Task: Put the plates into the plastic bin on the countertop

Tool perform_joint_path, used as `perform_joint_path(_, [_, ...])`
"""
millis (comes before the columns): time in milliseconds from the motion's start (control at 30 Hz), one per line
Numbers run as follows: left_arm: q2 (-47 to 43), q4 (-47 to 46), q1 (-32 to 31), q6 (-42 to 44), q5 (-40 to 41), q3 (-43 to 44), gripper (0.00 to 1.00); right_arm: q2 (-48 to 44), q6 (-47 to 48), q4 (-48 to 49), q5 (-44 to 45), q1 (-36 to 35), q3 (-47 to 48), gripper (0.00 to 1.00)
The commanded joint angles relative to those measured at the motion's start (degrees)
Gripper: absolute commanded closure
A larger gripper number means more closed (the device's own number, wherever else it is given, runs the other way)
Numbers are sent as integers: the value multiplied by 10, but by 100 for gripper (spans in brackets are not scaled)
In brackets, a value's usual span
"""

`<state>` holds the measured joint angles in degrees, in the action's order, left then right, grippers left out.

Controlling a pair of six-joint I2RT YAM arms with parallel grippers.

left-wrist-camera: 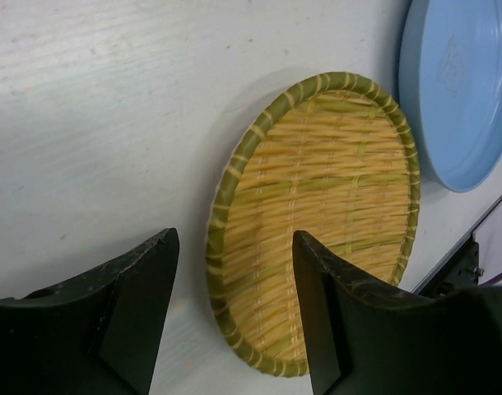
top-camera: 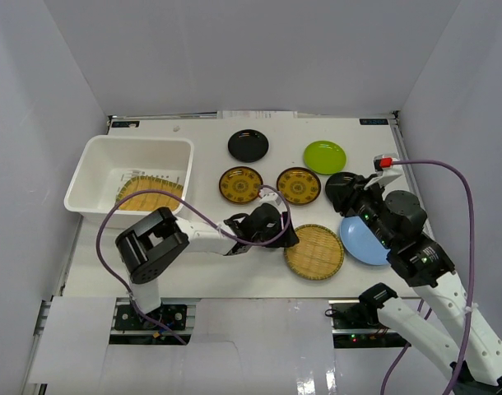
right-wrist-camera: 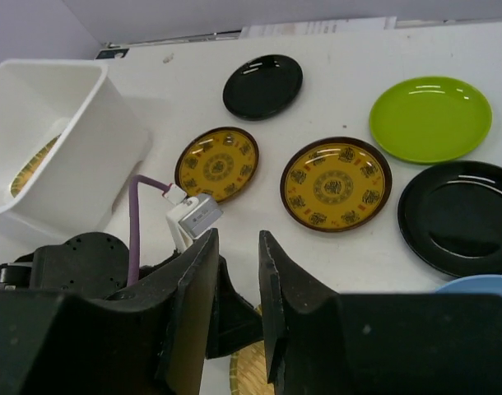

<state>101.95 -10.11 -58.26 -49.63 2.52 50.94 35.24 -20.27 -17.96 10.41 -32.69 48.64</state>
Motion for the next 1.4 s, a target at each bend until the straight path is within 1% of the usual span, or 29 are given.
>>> perform_joint_path(0, [29, -42, -2, 1, -13, 21, 32, -8, 4, -12, 3, 2, -18, 67])
perform_joint_path(100, [48, -47, -1, 0, -14, 24, 43, -11, -6, -9, -10, 2, -40, 67])
perform_joint_path(133, [50, -49, -2, 1, -10, 24, 50, -12, -8, -9, -11, 2, -48, 67])
perform_joint_path(167, [49, -47, -1, 1, -9, 22, 62, -12, -10, -9, -12, 2, -51, 66])
perform_joint_path(200, [48, -45, -1, 1, -6, 21, 70, -11, -13, -9, -13, 1, -54, 66])
perform_joint_path(233, [41, -40, 0, 2, -1, 15, 85, -10, -13, -9, -17, 2, -57, 66])
perform_joint_path(300, [26, -38, 0, 3, 7, 6, 97, -3, -13, -8, -20, 1, -61, 63])
perform_joint_path(333, [18, -33, 1, 4, 13, 0, 100, 0, -15, -9, -23, 1, -64, 62])
perform_joint_path(433, [-38, -17, 2, 13, 30, -27, 100, 11, -17, -4, -33, 2, -67, 56])
perform_joint_path(500, [-105, -4, 5, 19, 49, -53, 100, 20, -21, -5, -36, 2, -68, 49])
perform_joint_path(533, [-132, 10, 9, 23, 53, -61, 100, 24, -21, -5, -38, 3, -67, 47])
perform_joint_path(567, [-191, 19, 18, 26, 58, -75, 100, 28, -22, -7, -40, 2, -66, 45])
perform_joint_path(600, [-224, 31, 26, 27, 59, -81, 100, 34, -24, -7, -41, 3, -65, 44])
perform_joint_path(667, [-295, 58, 62, 31, 51, -94, 100, 36, -26, -5, -47, 2, -63, 43])
perform_joint_path(700, [-365, 68, 78, 33, 43, -97, 100, 35, -26, -5, -45, 2, -58, 43])
perform_joint_path(733, [-399, 94, 120, 37, 33, -94, 100, 33, -27, -4, -44, 3, -56, 43])
perform_joint_path(800, [-479, 136, 165, 50, 11, -61, 100, 28, -27, -2, -42, 3, -50, 43])
perform_joint_path(833, [-498, 182, 207, 60, 13, -41, 100, 27, -27, 2, -45, 3, -49, 43])
perform_joint_path(867, [-511, 207, 228, 86, 16, -17, 100, 25, -28, 5, -51, 3, -50, 43])
perform_joint_path(900, [-518, 236, 248, 99, 47, 7, 100, 25, -29, 8, -57, 3, -54, 43])
perform_joint_path(933, [-525, 289, 288, 111, 71, 51, 100, 25, -31, 16, -71, 3, -58, 43])
perform_joint_path(1000, [-526, 320, 330, 145, 140, 78, 100, 26, -36, 25, -91, 3, -69, 43])
perform_joint_path(1067, [-521, 339, 407, 160, 157, 92, 100, 28, -37, 31, -99, 3, -83, 43])
perform_joint_path(1100, [-517, 338, 437, 162, 149, 92, 100, 29, -37, 32, -99, 3, -86, 43])
perform_joint_path(1133, [-510, 331, 512, 158, 97, 91, 100, 30, -36, 33, -117, 3, -92, 43])
perform_joint_path(1200, [-473, 325, 606, 142, 25, 87, 100, 31, -31, 27, -126, 3, -96, 42])
perform_joint_path(1233, [-459, 318, 692, 134, -47, 77, 100, 30, -25, 23, -126, 3, -100, 42])
perform_joint_path(1267, [-435, 314, 726, 127, -80, 70, 100, 27, -21, 20, -126, 3, -101, 42])
perform_joint_path(1367, [-428, 295, 751, 103, -91, 38, 100, 15, -13, 12, -116, 3, -115, 42])
